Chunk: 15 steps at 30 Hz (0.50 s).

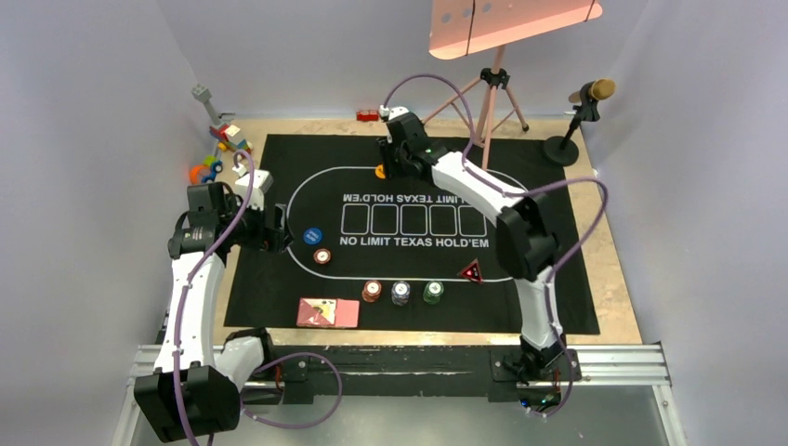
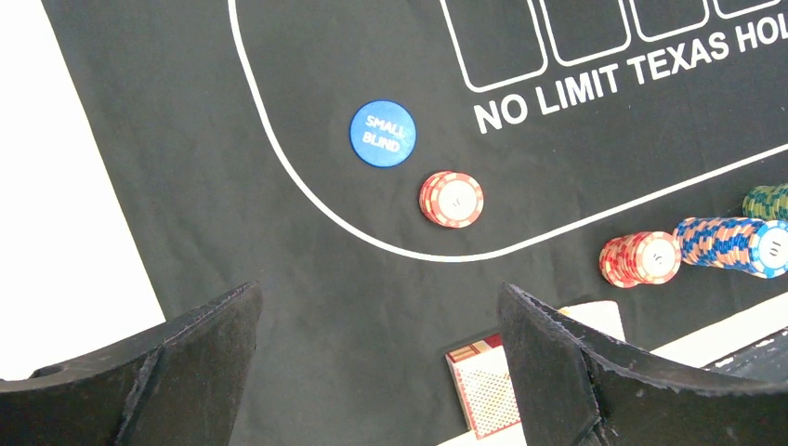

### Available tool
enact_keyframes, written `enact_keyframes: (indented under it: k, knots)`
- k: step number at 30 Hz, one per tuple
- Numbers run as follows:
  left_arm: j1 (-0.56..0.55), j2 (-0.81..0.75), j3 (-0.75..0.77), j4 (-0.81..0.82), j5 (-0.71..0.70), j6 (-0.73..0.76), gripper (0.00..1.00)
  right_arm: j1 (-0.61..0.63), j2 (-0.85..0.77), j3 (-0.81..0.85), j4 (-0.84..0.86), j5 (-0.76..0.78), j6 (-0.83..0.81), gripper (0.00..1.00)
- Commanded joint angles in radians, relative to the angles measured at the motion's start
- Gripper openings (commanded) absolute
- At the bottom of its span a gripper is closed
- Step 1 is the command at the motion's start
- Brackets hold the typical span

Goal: Distribute texas hold em gaming equipment

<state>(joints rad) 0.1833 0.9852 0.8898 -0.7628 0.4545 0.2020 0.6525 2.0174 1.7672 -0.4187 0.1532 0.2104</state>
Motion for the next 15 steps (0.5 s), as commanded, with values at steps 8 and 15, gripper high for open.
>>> enact_keyframes:
  k: [8,15]
  knots:
    - [0.008,-0.010,0.000,0.035,0.035,0.021,1.00,-0.056,0.391,0.399,-0.091,0.003,-0.017,0.14]
    - [0.008,-0.007,0.002,0.035,0.034,0.020,1.00,-0.057,0.408,0.371,-0.071,0.005,-0.002,0.14]
